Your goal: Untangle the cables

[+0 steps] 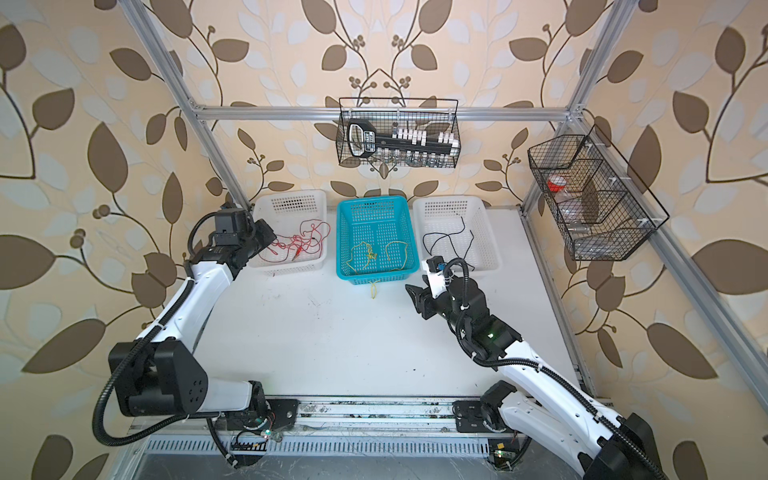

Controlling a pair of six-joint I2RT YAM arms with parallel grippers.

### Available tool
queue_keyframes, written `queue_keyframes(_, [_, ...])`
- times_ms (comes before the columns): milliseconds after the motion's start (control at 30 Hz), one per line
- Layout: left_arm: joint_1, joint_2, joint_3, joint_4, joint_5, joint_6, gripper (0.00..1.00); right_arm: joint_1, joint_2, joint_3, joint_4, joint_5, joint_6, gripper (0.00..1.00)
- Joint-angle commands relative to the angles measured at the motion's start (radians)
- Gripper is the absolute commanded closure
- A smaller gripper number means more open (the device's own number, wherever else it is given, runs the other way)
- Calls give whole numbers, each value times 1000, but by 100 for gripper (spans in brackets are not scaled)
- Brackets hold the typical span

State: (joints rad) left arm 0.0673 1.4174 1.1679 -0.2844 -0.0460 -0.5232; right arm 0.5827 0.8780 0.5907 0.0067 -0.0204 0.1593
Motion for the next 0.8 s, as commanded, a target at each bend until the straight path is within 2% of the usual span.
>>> queue_keyframes(0, [16, 67, 36, -7, -120, 44, 100, 8, -13, -26, -2, 17, -7, 43])
queue_keyframes(300, [35, 267, 140, -47, -116, 74, 98, 8, -4, -32, -2, 20, 0, 43])
queue_keyframes(367, [35, 284, 151, -61, -109, 73, 84, 8, -7, -33, -5, 26, 3, 43])
queue_keyframes(500, [35, 271, 132, -45, -85, 69, 72, 9, -2, -31, -10, 38, -2, 43])
queue_keyframes(533, [34, 265, 126, -45, -83, 69, 67, 9, -1, -28, -12, 39, -3, 43])
queue_keyframes(767, [35, 200, 94, -40, -69, 78, 14, -5, 10, -5, -42, 71, -19, 42])
